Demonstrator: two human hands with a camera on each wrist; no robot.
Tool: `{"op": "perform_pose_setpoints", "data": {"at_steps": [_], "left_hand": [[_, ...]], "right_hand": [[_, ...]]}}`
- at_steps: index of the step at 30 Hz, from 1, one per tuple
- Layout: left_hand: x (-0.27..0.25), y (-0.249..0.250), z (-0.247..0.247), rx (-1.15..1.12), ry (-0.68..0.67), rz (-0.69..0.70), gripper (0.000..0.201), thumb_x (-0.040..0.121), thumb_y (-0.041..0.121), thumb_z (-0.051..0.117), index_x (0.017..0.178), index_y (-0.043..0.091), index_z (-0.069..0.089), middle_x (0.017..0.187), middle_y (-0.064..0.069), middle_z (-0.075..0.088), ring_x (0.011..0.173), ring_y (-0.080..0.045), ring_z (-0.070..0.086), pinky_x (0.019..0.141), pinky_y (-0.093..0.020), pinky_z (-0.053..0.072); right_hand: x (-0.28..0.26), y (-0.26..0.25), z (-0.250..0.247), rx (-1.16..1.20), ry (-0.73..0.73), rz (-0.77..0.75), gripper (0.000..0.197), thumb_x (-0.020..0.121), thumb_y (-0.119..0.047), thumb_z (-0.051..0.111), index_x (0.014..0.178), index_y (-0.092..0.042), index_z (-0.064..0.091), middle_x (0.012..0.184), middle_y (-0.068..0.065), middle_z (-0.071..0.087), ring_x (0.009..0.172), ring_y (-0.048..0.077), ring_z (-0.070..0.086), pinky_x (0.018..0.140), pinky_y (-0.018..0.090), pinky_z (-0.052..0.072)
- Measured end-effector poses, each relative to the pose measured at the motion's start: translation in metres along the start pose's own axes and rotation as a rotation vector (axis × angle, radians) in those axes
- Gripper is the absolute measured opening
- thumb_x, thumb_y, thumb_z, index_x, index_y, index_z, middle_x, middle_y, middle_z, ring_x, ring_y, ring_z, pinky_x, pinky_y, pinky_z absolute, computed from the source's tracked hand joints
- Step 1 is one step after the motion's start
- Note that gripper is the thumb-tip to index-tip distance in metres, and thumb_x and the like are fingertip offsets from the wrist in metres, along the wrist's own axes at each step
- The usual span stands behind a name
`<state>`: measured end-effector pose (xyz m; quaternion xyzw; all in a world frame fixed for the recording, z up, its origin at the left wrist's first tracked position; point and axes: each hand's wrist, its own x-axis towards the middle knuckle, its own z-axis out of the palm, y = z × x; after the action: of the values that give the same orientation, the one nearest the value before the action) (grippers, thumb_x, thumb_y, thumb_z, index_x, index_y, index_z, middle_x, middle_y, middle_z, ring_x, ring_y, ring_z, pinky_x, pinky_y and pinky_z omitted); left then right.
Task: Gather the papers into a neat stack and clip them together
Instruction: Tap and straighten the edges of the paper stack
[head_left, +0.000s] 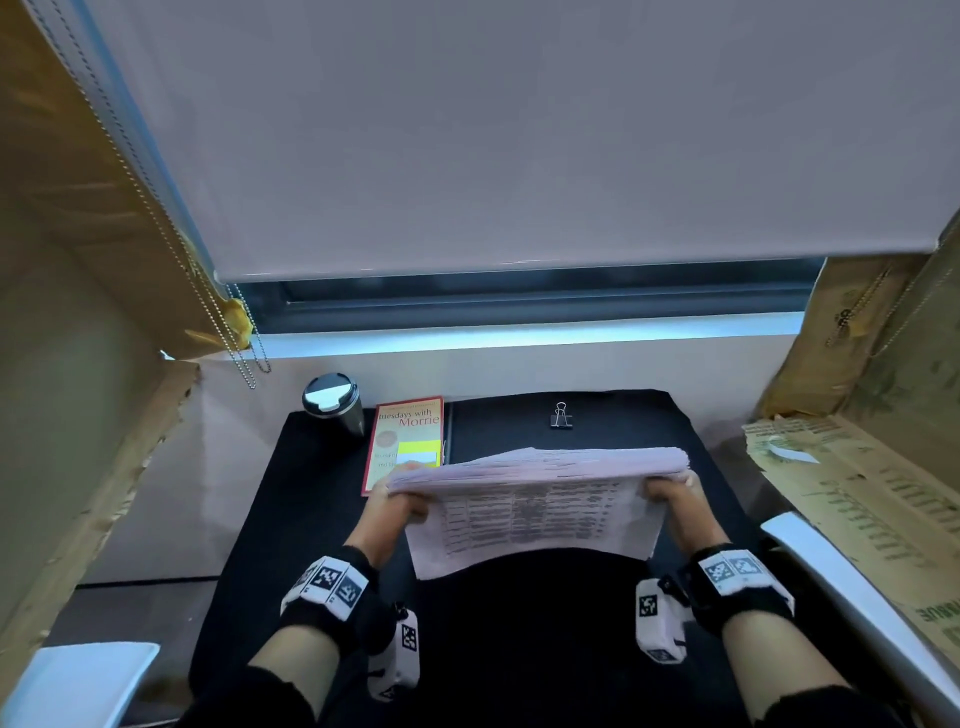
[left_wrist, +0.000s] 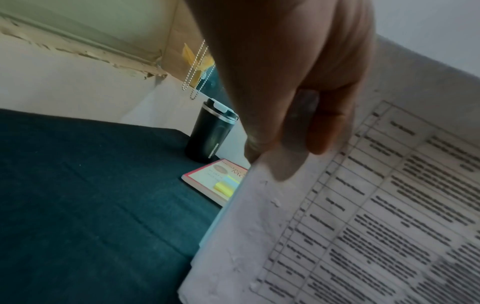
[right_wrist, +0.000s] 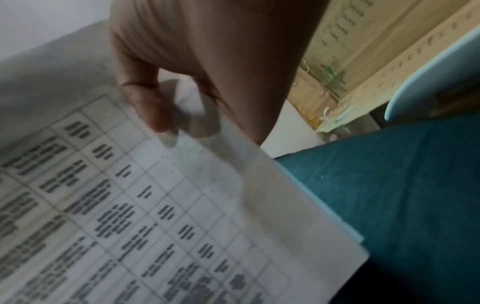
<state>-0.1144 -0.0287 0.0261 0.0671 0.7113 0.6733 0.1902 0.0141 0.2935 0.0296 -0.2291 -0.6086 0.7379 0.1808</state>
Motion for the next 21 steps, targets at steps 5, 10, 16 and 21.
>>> {"op": "perform_pose_setpoints", "data": {"at_steps": [5, 10, 16, 21], "left_hand": [[0.002, 0.006, -0.007, -0.171, 0.008, 0.013, 0.031, 0.055, -0.011, 0.047, 0.078, 0.005, 0.059, 0.077, -0.012, 0.057, 0.077, -0.023, 0.048, 0.063, -0.03, 0.038], [0.0, -0.007, -0.009, -0.093, -0.017, -0.028, 0.041, 0.052, -0.003, 0.05, 0.09, 0.004, 0.064, 0.083, -0.008, 0.063, 0.077, -0.023, 0.054, 0.067, -0.033, 0.044], [-0.004, -0.008, -0.009, -0.119, -0.033, 0.052, 0.046, 0.072, 0.025, 0.074, 0.106, -0.003, 0.062, 0.104, -0.022, 0.063, 0.095, -0.03, 0.057, 0.089, -0.051, 0.045], [-0.007, 0.027, -0.003, -0.194, -0.005, 0.176, 0.017, 0.069, 0.029, 0.075, 0.081, 0.021, 0.067, 0.101, -0.015, 0.058, 0.092, -0.019, 0.056, 0.08, -0.036, 0.042]], "right_hand": [[0.001, 0.001, -0.004, 0.046, -0.044, -0.011, 0.053, 0.069, 0.029, 0.037, 0.052, -0.01, 0.068, 0.05, -0.002, 0.062, 0.05, 0.01, 0.058, 0.049, 0.019, 0.048], [-0.003, 0.023, -0.004, -0.027, -0.008, 0.108, 0.018, 0.057, 0.011, 0.055, 0.059, -0.003, 0.067, 0.059, 0.007, 0.064, 0.056, 0.017, 0.06, 0.058, 0.026, 0.048], [-0.005, 0.015, 0.009, -0.066, 0.078, 0.137, 0.022, 0.053, -0.003, 0.053, 0.074, -0.002, 0.058, 0.068, 0.013, 0.058, 0.065, 0.025, 0.054, 0.057, 0.029, 0.044], [0.012, -0.012, 0.01, -0.058, 0.123, -0.056, 0.025, 0.074, 0.015, 0.053, 0.069, -0.009, 0.057, 0.07, 0.005, 0.062, 0.066, 0.02, 0.058, 0.062, 0.027, 0.046]]}}
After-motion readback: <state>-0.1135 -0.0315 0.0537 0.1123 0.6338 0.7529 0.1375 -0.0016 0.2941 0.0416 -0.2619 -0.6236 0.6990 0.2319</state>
